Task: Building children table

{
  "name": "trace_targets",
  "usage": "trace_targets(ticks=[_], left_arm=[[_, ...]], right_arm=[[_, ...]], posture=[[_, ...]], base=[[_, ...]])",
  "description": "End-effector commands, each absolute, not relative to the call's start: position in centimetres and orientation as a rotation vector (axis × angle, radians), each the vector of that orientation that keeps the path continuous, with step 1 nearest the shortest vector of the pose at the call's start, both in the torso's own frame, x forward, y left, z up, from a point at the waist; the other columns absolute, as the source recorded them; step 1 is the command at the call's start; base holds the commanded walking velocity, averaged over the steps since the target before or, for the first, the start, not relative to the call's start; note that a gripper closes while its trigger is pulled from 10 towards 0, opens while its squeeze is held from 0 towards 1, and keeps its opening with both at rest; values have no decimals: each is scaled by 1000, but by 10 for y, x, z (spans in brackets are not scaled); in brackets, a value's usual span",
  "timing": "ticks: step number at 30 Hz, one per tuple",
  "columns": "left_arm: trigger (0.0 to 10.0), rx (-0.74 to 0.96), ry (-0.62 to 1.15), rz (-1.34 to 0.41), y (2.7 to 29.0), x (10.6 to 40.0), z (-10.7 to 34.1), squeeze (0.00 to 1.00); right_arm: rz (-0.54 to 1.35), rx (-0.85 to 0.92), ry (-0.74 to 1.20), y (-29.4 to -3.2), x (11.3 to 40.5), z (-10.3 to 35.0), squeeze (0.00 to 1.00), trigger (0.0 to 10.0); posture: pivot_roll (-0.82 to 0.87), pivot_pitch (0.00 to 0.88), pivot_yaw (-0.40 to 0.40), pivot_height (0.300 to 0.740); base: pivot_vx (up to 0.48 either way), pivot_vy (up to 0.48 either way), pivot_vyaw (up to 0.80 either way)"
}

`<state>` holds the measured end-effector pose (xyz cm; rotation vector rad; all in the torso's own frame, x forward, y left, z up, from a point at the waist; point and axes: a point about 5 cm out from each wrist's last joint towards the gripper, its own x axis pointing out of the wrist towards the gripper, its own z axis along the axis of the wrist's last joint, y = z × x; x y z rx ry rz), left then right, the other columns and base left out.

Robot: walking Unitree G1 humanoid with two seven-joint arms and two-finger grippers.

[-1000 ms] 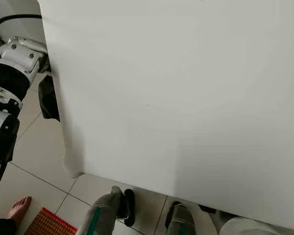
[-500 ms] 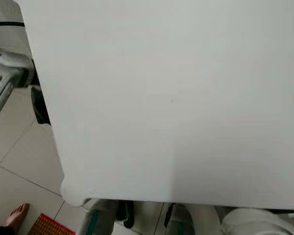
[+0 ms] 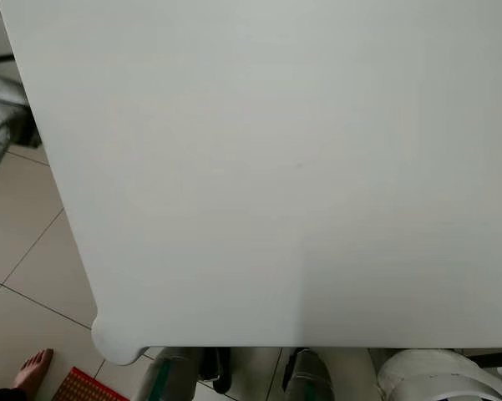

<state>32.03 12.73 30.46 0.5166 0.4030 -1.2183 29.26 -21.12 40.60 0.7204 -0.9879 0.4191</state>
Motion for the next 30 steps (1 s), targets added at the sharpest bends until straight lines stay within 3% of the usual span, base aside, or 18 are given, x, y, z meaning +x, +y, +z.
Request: trace_targets(ticks=[1,7,19,30], left_arm=[[10000,553,292,-1265,117,312,340,0],[10000,540,95,-1245,90,333,393,0],[10000,432,33,-1175,40,355,423,0],[10000,452,90,-1288,33,351,418,0]], right_arm=[[450,706,-1023,-207,290,416,0,10000],[406,730,-1088,-214,291,423,0,10000],[190,836,-1090,-237,302,427,0,10000],[309,564,-937,-208,306,419,0,10000]], posture=[[178,75,116,740],[183,82,122,740],[168,105,152,740],[163,129,160,740]], base=[[0,0,0],[0,0,0],[0,0,0],[0,0,0]])
